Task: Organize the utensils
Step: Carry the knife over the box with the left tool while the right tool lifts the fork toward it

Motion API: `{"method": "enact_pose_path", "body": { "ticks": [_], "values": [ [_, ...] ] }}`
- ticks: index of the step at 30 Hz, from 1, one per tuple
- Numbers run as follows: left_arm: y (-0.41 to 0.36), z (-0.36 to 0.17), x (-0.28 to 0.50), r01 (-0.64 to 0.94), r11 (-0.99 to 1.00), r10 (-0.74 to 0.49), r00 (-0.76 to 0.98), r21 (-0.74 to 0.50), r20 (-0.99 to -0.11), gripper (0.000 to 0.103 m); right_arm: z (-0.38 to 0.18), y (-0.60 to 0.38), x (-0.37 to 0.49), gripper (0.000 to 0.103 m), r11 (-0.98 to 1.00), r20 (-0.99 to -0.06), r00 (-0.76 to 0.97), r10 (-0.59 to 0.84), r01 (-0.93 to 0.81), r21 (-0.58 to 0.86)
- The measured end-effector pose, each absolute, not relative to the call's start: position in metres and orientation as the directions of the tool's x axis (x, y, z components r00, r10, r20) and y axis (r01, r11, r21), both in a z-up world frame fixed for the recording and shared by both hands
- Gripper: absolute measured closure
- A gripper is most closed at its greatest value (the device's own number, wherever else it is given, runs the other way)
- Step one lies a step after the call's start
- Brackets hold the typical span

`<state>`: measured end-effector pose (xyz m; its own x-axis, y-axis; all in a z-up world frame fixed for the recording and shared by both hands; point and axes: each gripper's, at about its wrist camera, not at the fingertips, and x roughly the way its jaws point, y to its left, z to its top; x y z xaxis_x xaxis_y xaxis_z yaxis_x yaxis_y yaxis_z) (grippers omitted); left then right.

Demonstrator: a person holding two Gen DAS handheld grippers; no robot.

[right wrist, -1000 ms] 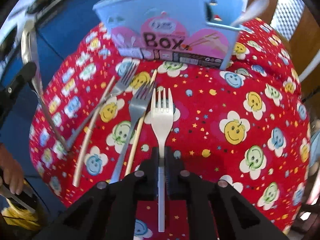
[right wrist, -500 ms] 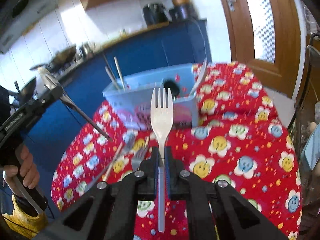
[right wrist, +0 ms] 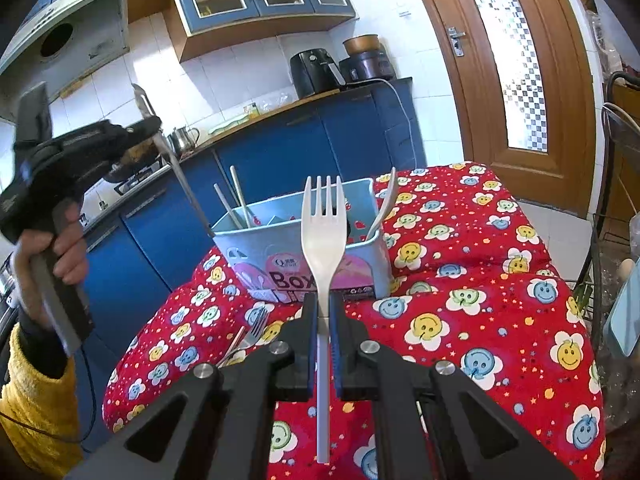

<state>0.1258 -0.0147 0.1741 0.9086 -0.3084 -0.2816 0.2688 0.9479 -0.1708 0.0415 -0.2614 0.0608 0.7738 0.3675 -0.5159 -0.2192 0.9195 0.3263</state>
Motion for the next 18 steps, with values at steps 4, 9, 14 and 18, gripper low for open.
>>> {"method": "enact_pose_path", "body": {
  "ticks": [4,9,14,18],
  "values": [
    [-0.018,0.17,0.14,0.242,0.96,-0.272,0.927,-0.141,-0.258,0.101,0.062,-0.265,0.045,0.096,0.921,-0.489,0.793,0.363,-0.226,0.318],
    [-0.019,0.167,0.154,0.241,0.958,-0.276,0.926,-0.156,-0.257,0.101,0.069,-0.266,0.054,0.096,0.925,-0.461,0.813,0.355,-0.235,0.298],
    [-0.022,0.162,0.162,0.242,0.957,-0.275,0.931,-0.158,-0.24,0.101,0.077,-0.264,0.067,0.095,0.927,-0.428,0.834,0.347,-0.237,0.29],
    [-0.023,0.159,0.17,0.249,0.953,-0.286,0.928,-0.174,-0.238,0.101,0.084,-0.264,0.084,0.095,0.923,-0.39,0.852,0.35,-0.24,0.302]
  ]
}}
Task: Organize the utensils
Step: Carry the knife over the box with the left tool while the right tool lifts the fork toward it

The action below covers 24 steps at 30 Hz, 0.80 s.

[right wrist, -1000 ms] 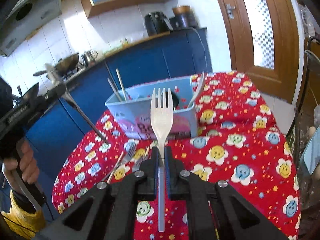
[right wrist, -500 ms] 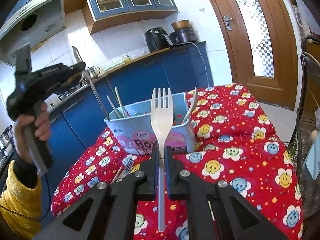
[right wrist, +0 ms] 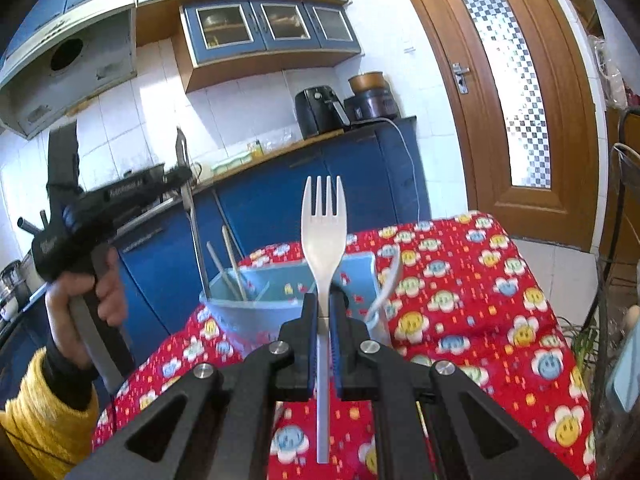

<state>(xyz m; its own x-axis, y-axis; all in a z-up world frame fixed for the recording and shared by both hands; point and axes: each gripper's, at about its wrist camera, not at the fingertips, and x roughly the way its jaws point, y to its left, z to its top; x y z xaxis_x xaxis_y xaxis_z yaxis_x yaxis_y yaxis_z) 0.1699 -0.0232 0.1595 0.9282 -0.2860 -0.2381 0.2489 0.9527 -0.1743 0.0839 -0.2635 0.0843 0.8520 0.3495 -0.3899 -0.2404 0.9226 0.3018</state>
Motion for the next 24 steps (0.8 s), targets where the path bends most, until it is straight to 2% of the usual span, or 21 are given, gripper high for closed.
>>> {"method": "enact_pose_path", "body": {
  "ticks": [13,24],
  "values": [
    [-0.011,0.133,0.187,0.219,0.945,-0.27,0.941,-0.242,-0.204,0.101,0.098,-0.247,0.149,0.095,0.94,-0.246,0.921,0.302,-0.245,0.24],
    [-0.018,0.092,0.191,0.248,0.941,-0.304,0.918,-0.23,-0.255,0.102,0.068,-0.235,0.175,0.095,0.949,-0.269,0.917,0.295,-0.249,0.194]
  ]
}}
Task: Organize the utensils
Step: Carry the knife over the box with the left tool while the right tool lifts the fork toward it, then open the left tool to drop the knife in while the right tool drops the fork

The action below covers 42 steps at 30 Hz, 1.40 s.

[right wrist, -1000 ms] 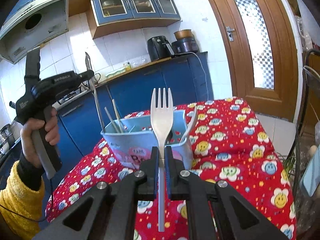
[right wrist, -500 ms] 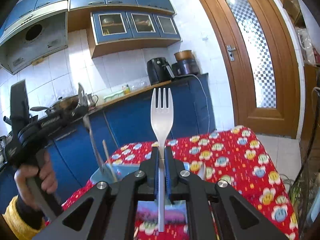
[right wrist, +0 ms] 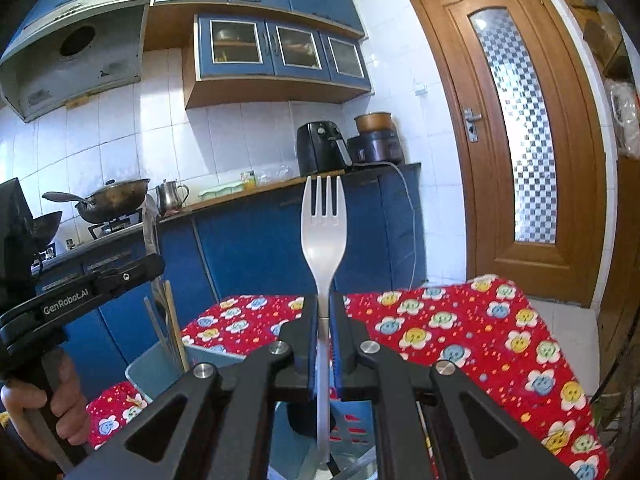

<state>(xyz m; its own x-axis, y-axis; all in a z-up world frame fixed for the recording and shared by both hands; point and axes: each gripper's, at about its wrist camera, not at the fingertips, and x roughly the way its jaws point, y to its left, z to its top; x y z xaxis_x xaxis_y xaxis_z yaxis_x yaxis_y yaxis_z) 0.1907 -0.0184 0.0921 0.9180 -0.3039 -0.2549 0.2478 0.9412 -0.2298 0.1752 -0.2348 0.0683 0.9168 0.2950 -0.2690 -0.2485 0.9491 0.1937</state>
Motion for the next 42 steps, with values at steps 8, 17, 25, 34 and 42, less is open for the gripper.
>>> {"method": "enact_pose_path", "body": {
  "ticks": [8,17,25,34,42],
  "values": [
    [-0.023,0.082,0.187,0.267,0.94,-0.325,0.892,-0.214,-0.315,0.097,0.062,-0.232,0.172,0.094,0.945,-0.302,0.901,0.311,-0.26,0.199],
    [-0.022,0.086,0.169,0.256,0.95,-0.305,0.883,-0.179,-0.356,0.079,0.074,-0.231,0.153,0.074,0.938,-0.29,0.899,0.329,-0.274,0.215],
    [-0.011,0.09,0.143,0.242,0.956,-0.289,0.876,-0.166,-0.385,0.076,0.088,-0.231,0.123,0.07,0.938,-0.289,0.9,0.326,-0.271,0.215],
    [0.0,0.085,0.114,0.238,0.957,-0.289,0.848,-0.168,-0.445,0.076,0.093,-0.233,0.09,0.069,0.941,-0.346,0.883,0.317,-0.247,0.232],
    [0.001,0.077,0.089,0.237,0.961,-0.276,0.815,-0.141,-0.51,0.076,0.085,-0.231,0.065,0.069,0.942,-0.419,0.852,0.314,-0.224,0.249]
  ]
}}
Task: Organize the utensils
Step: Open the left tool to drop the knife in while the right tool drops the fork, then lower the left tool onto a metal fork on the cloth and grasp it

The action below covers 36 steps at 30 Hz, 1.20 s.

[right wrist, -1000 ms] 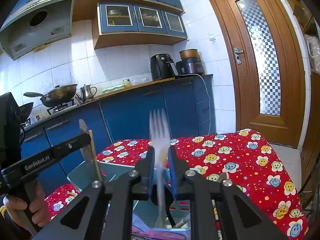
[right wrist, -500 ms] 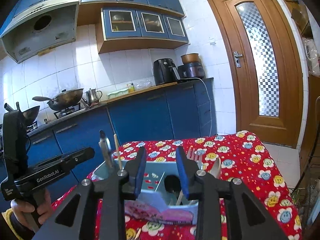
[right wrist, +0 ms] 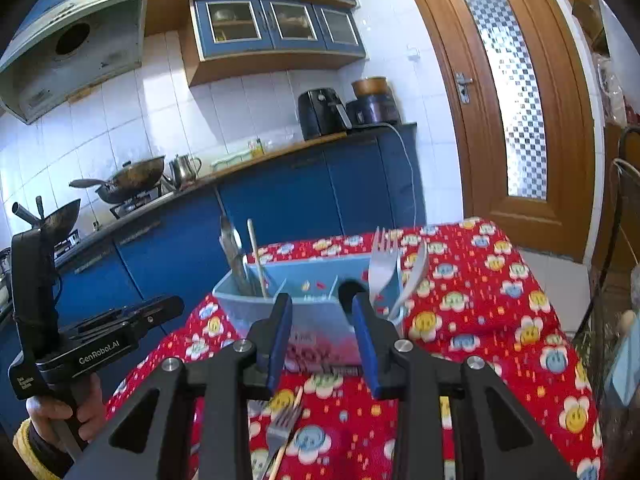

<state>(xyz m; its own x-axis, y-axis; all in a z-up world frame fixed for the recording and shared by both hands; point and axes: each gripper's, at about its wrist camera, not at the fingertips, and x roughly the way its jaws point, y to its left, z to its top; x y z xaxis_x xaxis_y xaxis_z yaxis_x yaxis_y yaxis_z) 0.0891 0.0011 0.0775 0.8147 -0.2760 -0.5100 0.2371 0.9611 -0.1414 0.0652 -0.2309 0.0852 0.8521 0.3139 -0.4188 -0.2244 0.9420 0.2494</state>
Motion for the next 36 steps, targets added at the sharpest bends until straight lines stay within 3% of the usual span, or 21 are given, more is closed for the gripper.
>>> {"method": "enact_pose_path", "body": {
  "ticks": [15,36],
  "values": [
    [0.0,0.038,0.054,0.243,0.963,-0.258,0.723,-0.114,-0.641,0.076,0.051,-0.243,0.024,0.065,0.942,-0.54,0.787,0.297,-0.151,0.299],
    [-0.011,-0.004,0.046,0.306,0.952,-0.198,0.577,-0.014,-0.793,0.076,0.018,-0.268,0.002,0.061,0.937,-0.605,0.744,0.283,-0.082,0.338]
  ]
}}
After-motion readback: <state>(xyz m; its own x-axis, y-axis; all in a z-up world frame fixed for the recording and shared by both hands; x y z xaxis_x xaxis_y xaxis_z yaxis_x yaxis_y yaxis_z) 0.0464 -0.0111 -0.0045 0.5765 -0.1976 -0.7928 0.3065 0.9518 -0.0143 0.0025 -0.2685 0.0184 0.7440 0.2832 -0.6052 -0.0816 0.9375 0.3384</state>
